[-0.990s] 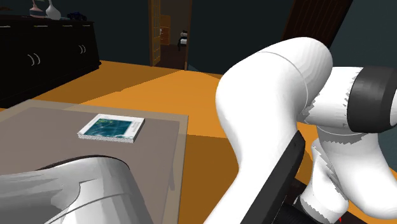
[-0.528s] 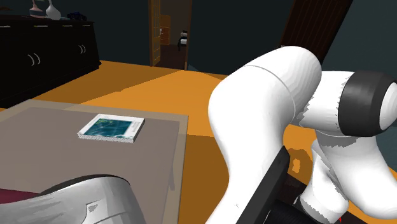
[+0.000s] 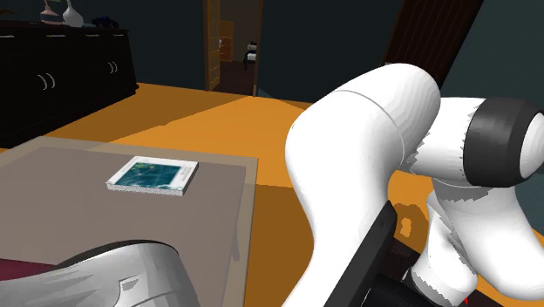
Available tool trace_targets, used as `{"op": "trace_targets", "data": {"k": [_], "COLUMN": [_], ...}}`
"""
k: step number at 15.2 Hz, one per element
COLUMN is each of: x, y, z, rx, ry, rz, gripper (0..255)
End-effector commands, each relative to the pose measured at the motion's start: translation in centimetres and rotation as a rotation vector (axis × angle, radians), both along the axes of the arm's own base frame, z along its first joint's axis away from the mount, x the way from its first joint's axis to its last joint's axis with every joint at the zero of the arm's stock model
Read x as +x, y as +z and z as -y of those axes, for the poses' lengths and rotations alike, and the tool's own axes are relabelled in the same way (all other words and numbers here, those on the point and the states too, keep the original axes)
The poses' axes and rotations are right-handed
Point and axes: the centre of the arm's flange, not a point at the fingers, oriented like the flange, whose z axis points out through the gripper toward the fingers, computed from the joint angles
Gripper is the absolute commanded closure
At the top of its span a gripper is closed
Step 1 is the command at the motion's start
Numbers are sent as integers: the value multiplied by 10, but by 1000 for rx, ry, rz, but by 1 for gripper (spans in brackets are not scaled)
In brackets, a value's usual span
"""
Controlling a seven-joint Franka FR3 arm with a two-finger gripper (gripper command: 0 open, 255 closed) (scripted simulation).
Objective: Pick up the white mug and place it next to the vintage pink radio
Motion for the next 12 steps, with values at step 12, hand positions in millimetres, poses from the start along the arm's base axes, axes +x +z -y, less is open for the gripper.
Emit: {"op": "trace_targets", "data": {"k": [12], "x": [-5], "y": [50], "z": [2], "rx": [0], "ry": [0], "rz": [0], "gripper": [0]}}
